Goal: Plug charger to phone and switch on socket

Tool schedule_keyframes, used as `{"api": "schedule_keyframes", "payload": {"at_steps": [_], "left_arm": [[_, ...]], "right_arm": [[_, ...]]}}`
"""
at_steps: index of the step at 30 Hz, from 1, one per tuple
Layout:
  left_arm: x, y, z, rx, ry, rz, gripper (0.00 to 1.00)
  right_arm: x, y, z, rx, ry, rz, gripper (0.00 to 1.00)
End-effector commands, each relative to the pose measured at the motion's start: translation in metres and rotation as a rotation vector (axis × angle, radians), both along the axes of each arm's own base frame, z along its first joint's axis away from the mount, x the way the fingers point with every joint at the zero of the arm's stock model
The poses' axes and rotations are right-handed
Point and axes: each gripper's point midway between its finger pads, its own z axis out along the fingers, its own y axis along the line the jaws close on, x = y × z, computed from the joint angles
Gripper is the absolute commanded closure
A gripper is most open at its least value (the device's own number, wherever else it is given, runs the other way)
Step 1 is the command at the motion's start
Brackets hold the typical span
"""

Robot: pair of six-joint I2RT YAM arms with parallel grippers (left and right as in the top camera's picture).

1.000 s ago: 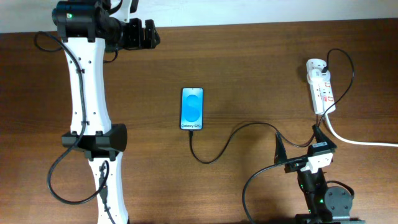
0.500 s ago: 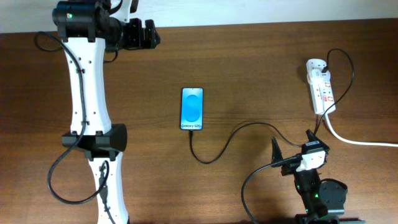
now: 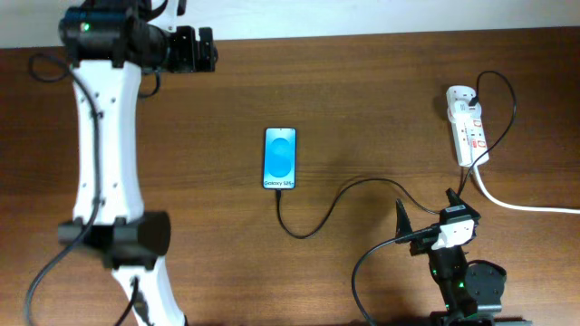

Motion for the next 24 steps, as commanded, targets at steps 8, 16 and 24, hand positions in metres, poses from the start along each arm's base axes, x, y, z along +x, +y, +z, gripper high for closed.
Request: {"api": "schedule_keyframes", "payload": {"at_steps": [8,16,24], "left_arm": [[-0.145,0.017,-0.006,0.133,-0.566,-0.099,0.01],[-0.218,0.022,-0.079,0.197,-0.955,-0.103,0.01],[-0.233,0.036,-0.122,0.282,-1.014,-0.049,0.01]], "right_arm": [[0.000,0.001,-0.002,0.010,0.004,0.001,0.02],[0.000,0.001,-0.002,0.010,0.004,0.001,0.02],[0.000,0.001,-0.002,0.010,0.004,0.001,0.02]]}}
